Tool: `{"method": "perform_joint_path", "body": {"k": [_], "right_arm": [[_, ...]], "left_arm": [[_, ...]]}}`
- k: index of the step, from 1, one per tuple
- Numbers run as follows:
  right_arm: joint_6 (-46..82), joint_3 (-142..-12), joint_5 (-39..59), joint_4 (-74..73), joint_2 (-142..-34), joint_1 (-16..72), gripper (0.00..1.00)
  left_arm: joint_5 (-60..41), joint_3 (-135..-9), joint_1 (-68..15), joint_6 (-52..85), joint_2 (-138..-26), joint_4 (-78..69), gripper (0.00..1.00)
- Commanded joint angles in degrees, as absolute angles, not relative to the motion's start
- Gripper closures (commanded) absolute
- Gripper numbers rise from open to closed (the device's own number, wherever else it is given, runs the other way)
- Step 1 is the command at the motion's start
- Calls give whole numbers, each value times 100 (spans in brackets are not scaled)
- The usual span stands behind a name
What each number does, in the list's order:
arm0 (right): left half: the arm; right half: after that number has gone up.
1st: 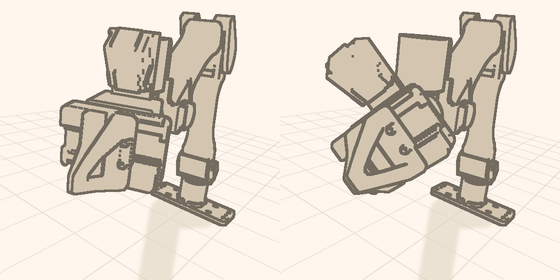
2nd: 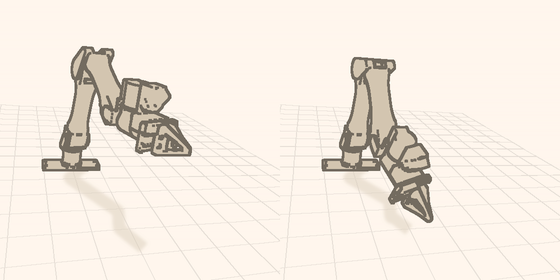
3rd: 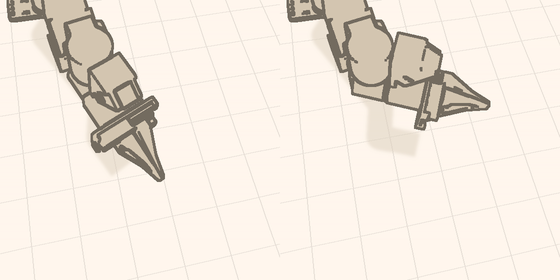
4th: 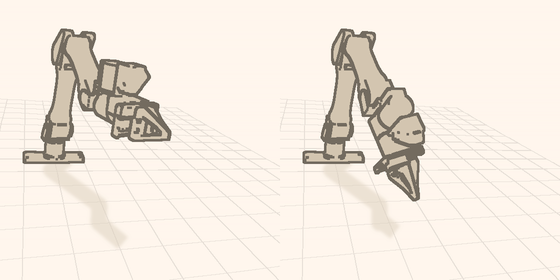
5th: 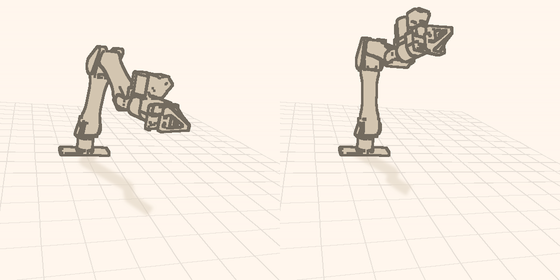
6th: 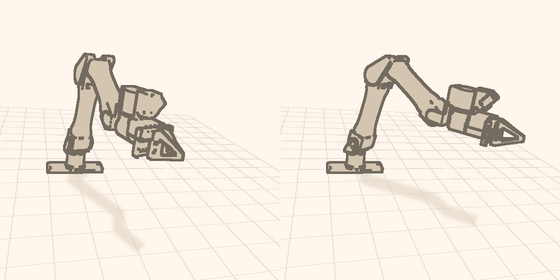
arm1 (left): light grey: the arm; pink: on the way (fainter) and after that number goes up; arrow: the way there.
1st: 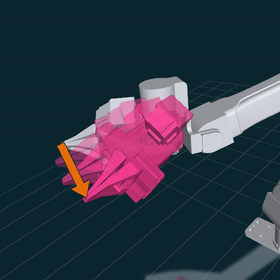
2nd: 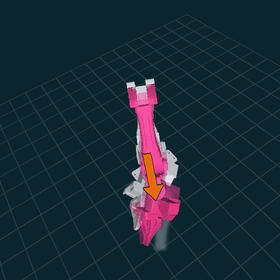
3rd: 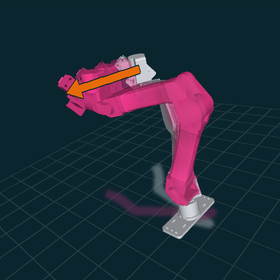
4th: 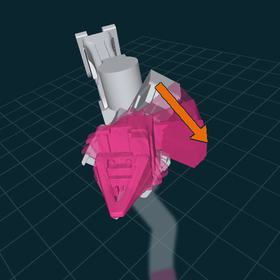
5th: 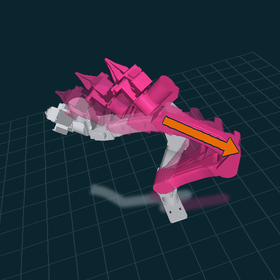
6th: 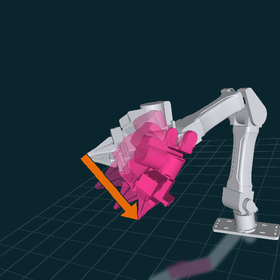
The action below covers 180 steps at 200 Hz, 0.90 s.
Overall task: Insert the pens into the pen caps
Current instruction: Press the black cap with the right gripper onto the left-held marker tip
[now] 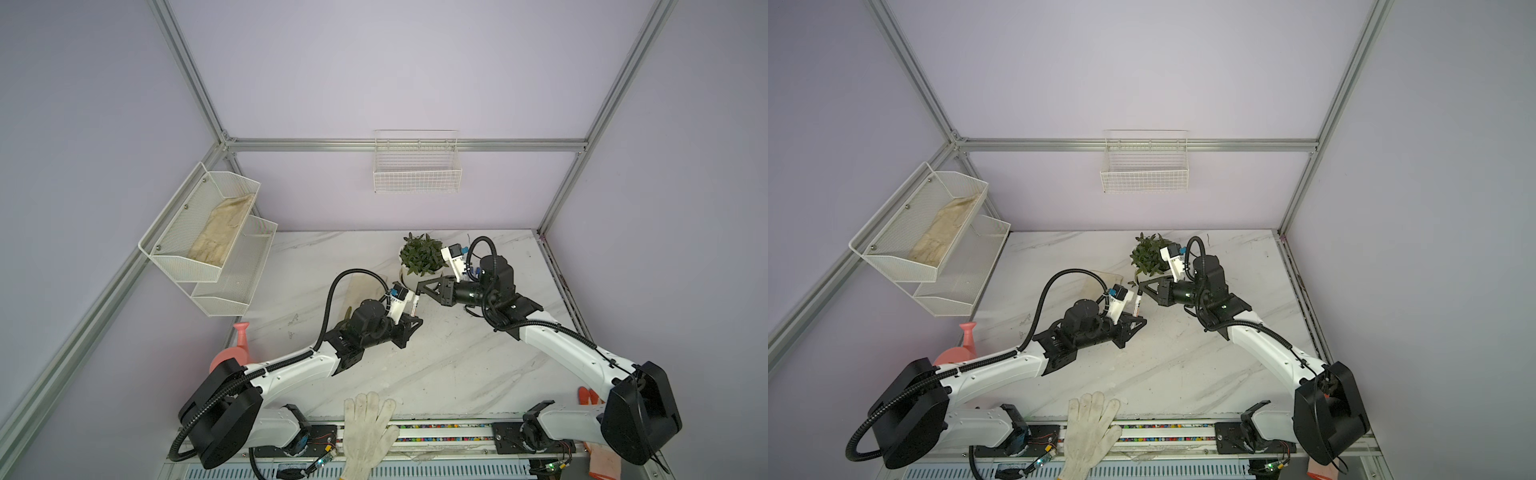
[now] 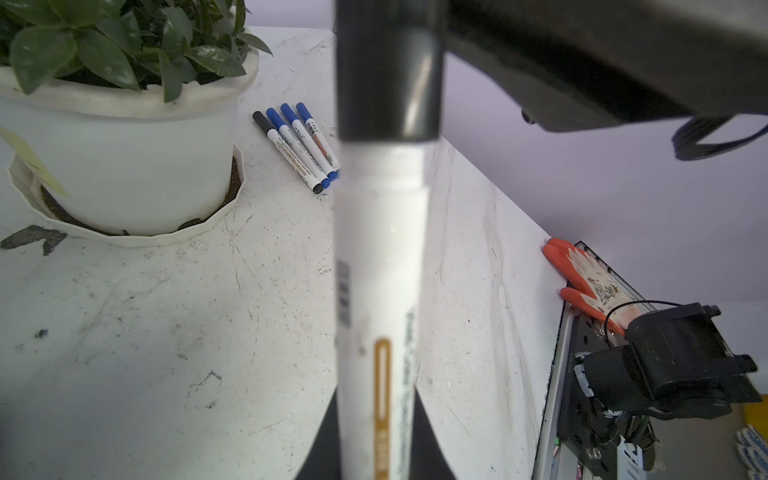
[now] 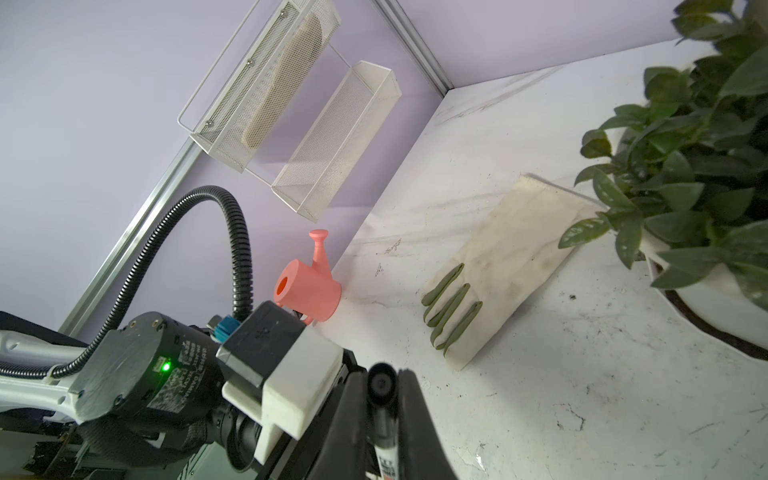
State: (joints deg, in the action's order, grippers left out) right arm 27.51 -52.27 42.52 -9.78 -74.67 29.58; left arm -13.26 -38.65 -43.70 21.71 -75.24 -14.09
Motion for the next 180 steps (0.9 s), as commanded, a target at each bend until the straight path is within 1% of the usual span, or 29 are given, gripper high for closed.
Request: {"method": "perform_joint_path", "body": {"k": [1, 79, 105, 149, 154, 167, 180], "right_arm": [[2477, -5133, 5217, 87, -7437, 3112, 100], [1928, -5290, 4956, 830, -7464, 3138, 100], [1824, -5383, 4791, 914, -7412, 3145, 94], [1766, -5783, 4383, 922, -7326, 3139, 89], [1764, -5835, 4378, 923, -7324, 3143, 86], [1793, -5946, 4215, 949, -7294, 3140, 74], [1791, -6053, 3953, 968, -7215, 3133, 66]], "left_arm": [[-698, -4614, -4208, 2027, -7532, -2184, 100], [-801, -4702, -4279, 1618, -7586, -2553, 100], [-809, -4705, -4340, 1507, -7593, -2589, 100], [-845, -4470, -4562, 1332, -7651, -2576, 100], [-835, -4438, -4590, 1315, -7643, -2567, 100], [-835, -4369, -4673, 1270, -7629, -2524, 100], [-867, -4311, -4754, 1259, -7620, -2439, 100]]}}
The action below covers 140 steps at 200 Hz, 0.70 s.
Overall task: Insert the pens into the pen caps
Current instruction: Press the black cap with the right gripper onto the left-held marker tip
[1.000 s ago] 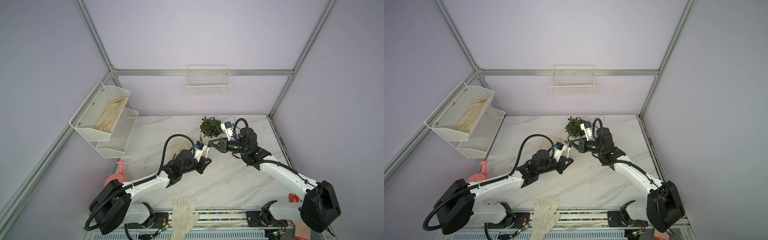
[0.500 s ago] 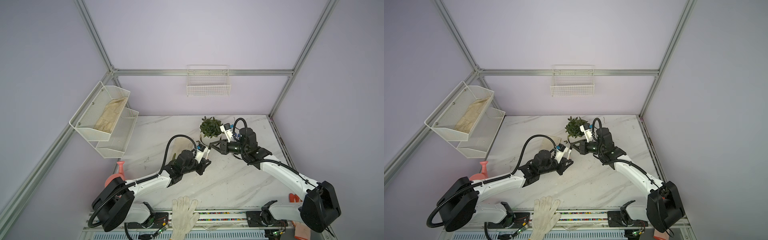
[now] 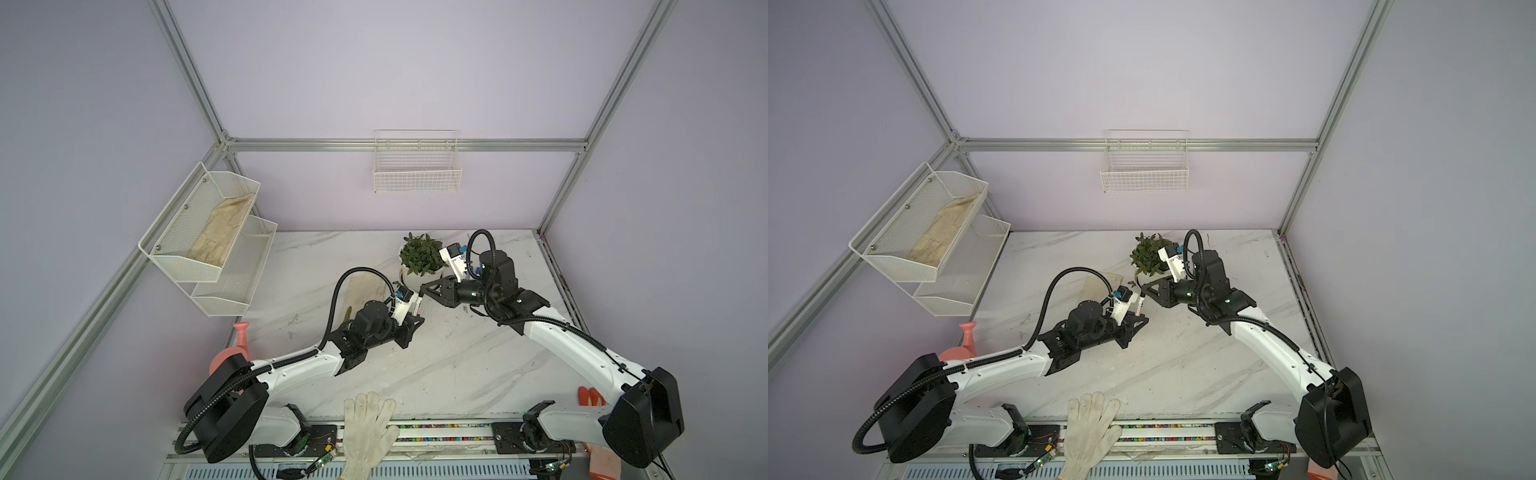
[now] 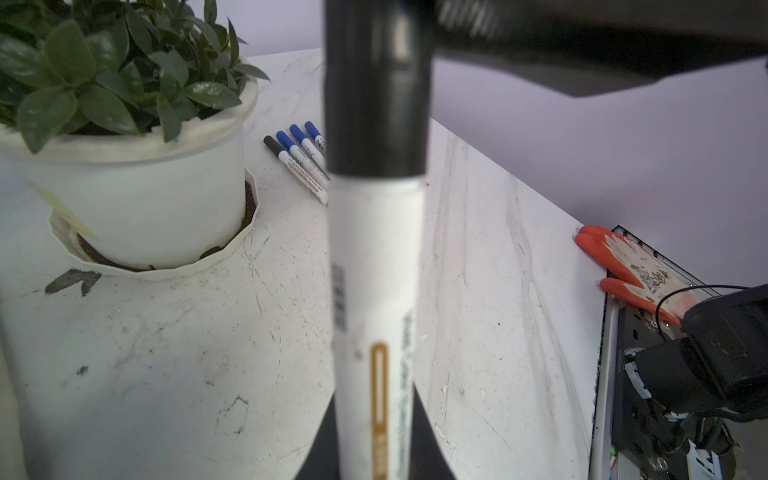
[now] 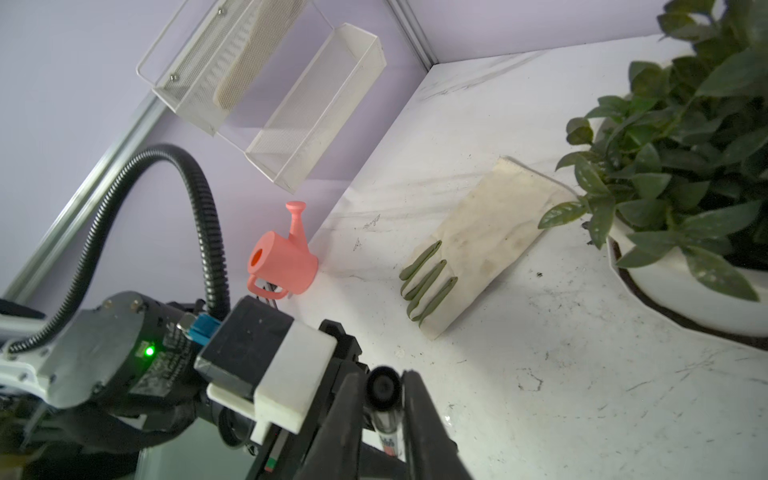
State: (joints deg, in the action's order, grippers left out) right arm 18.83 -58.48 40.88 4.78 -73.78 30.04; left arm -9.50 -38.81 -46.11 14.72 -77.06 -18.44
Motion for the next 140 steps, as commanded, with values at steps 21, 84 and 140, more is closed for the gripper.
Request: {"method": "perform_joint_path", "body": {"k": [21, 84, 140], "right_arm": [[1765, -6176, 3519, 910, -7109, 3108, 60], [1823, -6363, 3633, 863, -7319, 3094, 61], [2265, -5815, 3886, 596, -7203, 3096, 74]], "left_arm": [[-902, -4215, -4900, 1257, -7620, -2327, 100], [-761, -4061, -5109, 1432, -7590, -2289, 100], [-453, -4125, -5098, 1283, -7513, -2423, 100]]}}
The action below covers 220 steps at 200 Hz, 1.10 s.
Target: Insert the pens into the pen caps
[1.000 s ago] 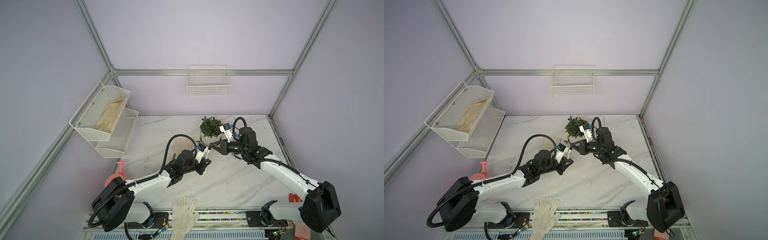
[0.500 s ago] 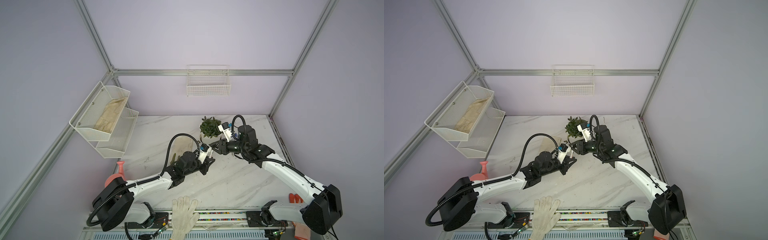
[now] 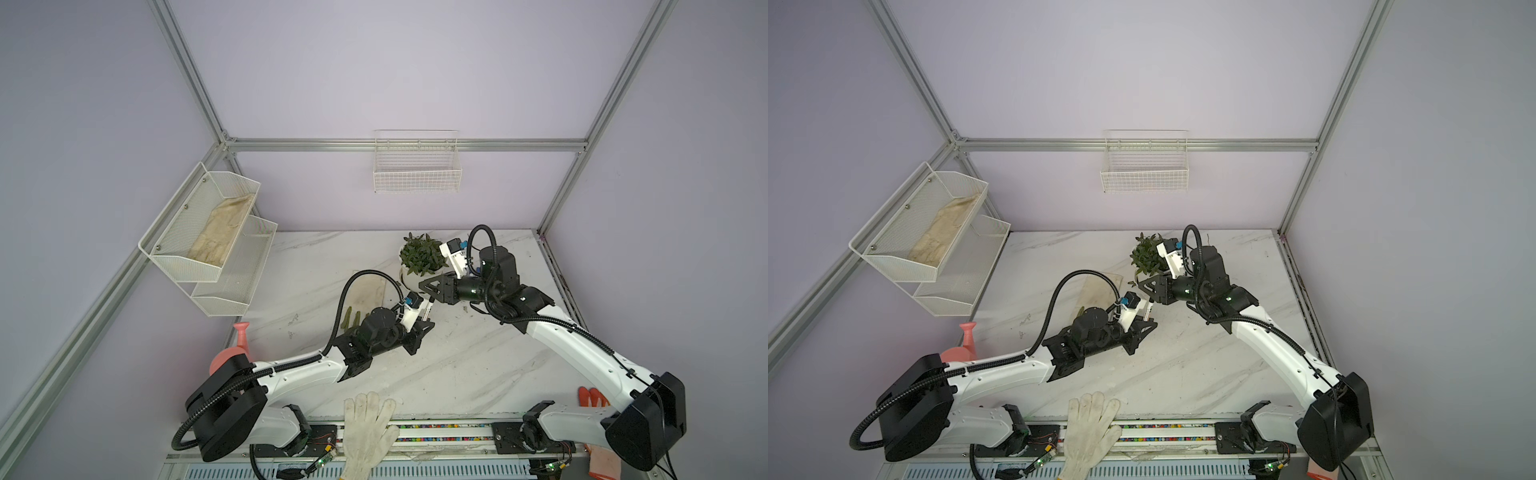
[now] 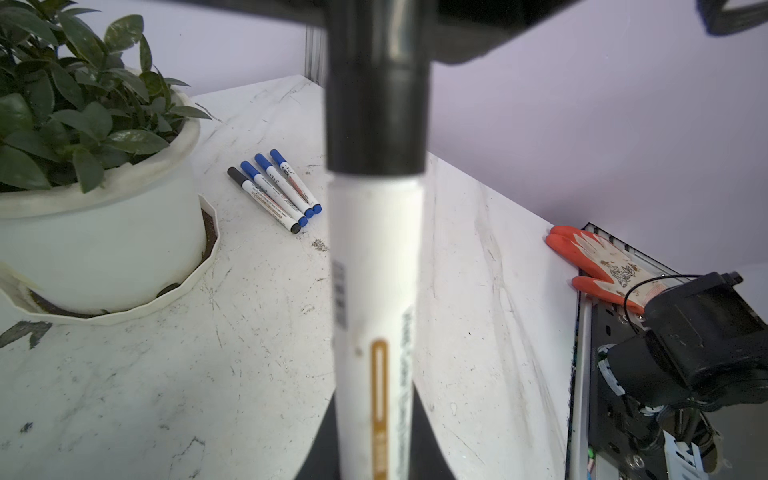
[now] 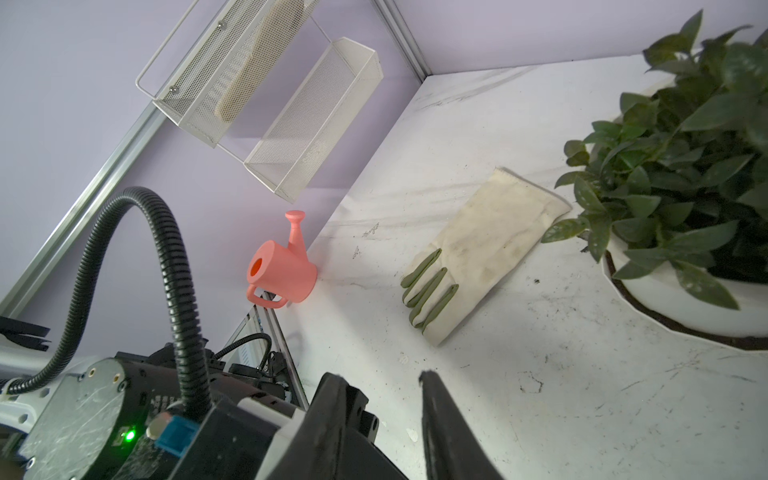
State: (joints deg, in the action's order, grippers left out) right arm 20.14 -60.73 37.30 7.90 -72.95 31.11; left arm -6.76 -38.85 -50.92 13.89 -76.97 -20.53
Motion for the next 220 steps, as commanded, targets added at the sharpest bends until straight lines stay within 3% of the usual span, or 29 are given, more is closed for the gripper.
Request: {"method": "perform_joint_path", "body": {"k": [1, 34, 74, 148, 182, 220], "right_arm": [[2275, -5804, 3890, 588, -7201, 3095, 74], [2450, -5462, 3991, 399, -7120, 3094, 100], [2506, -5116, 4135, 371, -7223, 3144, 100], [2024, -4733, 3613, 979, -7306, 3493, 100], [2007, -5067, 3695, 801, -7298, 3482, 100], [2241, -5610, 3831, 416, -7474, 3472, 100]], "left_arm": [[-442, -4128, -5098, 1283, -7505, -2424, 100], [-206, -4219, -5065, 1464, -7441, -2656, 100], [1, -4276, -4807, 1885, -7380, -3199, 100], [-852, -4876, -3891, 2605, -7625, -4151, 100], [-1940, -4961, -3908, 2250, -7646, -3600, 100], [-1929, -4549, -4361, 1972, -7569, -3183, 100]]}}
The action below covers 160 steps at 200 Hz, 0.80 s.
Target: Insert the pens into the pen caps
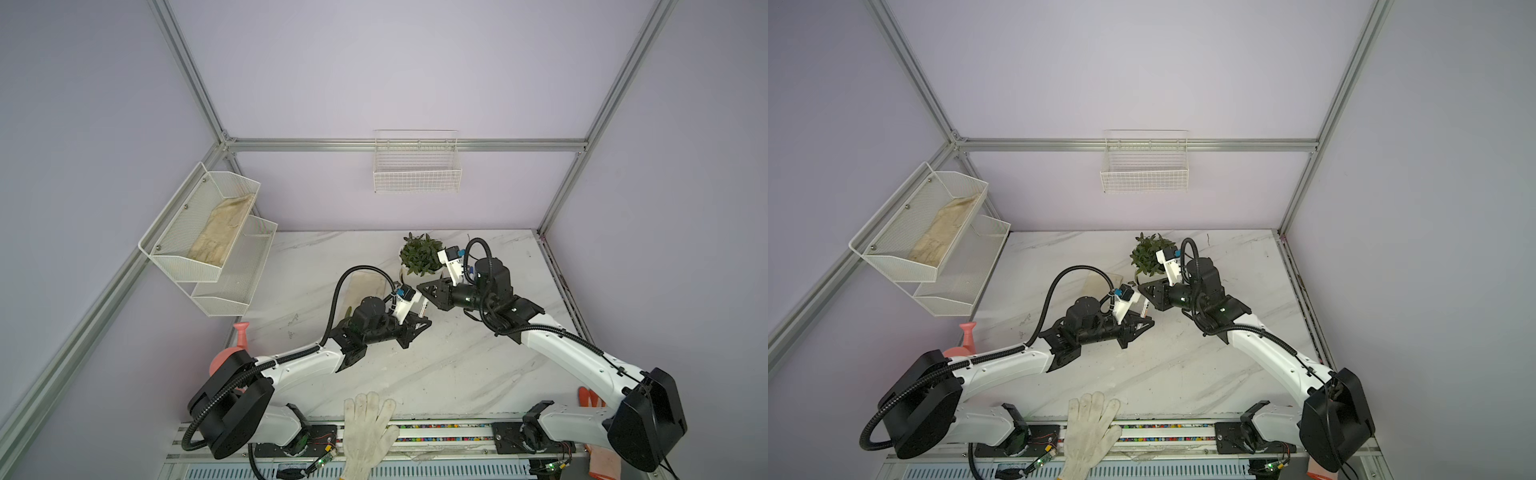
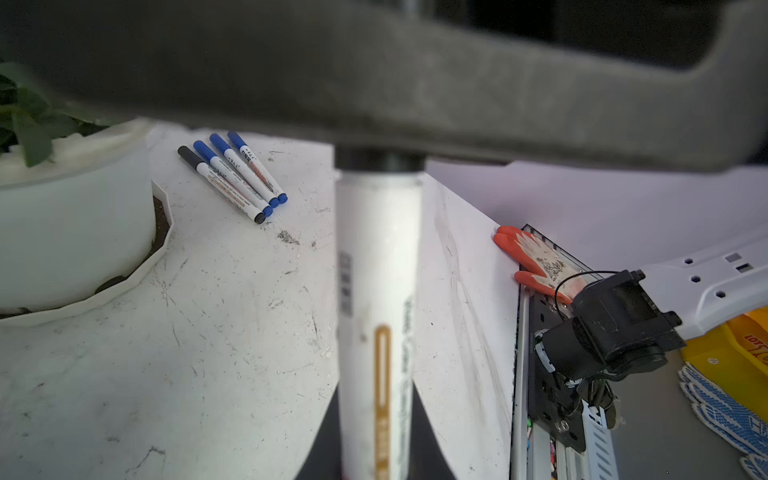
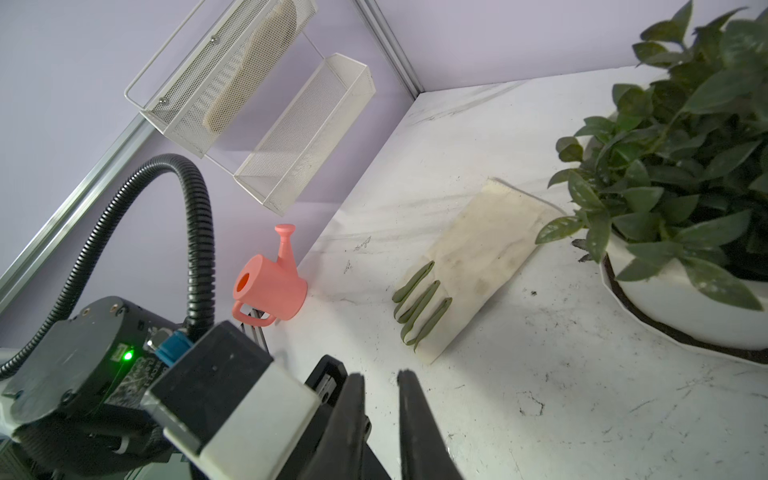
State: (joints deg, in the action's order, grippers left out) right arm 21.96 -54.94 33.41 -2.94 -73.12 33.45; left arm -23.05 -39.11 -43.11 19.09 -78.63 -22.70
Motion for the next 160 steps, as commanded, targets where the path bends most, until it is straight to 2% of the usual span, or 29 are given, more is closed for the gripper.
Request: {"method": "perform_joint_path", "body": {"k": [1, 15, 28, 40, 60, 135, 151, 160], "right_arm": [[2250, -5622, 3831, 406, -7481, 3472, 100], [2388, -5736, 3806, 255, -7506, 3472, 91], [2508, -5796, 3798, 112, -7513, 3472, 77], [2604, -5788, 3751, 6, -7473, 3472, 69], [2619, -5740, 3643, 0, -7358, 3472, 61], [2734, -5443, 3333, 9, -6886, 3472, 59], [2774, -5391, 3326, -58, -6862, 3472, 61], [2818, -5350, 3368, -152, -6860, 3472, 66]], "left_arm": [[-1923, -4538, -4374, 1966, -7564, -3174, 100], [-1832, -4425, -4522, 1925, -7527, -3114, 100], [-1754, -4350, -4605, 1965, -7506, -3119, 100], [-1689, -4329, -4641, 2022, -7501, -3125, 100], [-1562, -4320, -4646, 2079, -7515, -3182, 100], [-1154, -4252, -4614, 2523, -7737, -3849, 100], [-1169, -4270, -4611, 2642, -7830, -3986, 100], [-1220, -4288, -4606, 2692, -7881, -4016, 100]]}}
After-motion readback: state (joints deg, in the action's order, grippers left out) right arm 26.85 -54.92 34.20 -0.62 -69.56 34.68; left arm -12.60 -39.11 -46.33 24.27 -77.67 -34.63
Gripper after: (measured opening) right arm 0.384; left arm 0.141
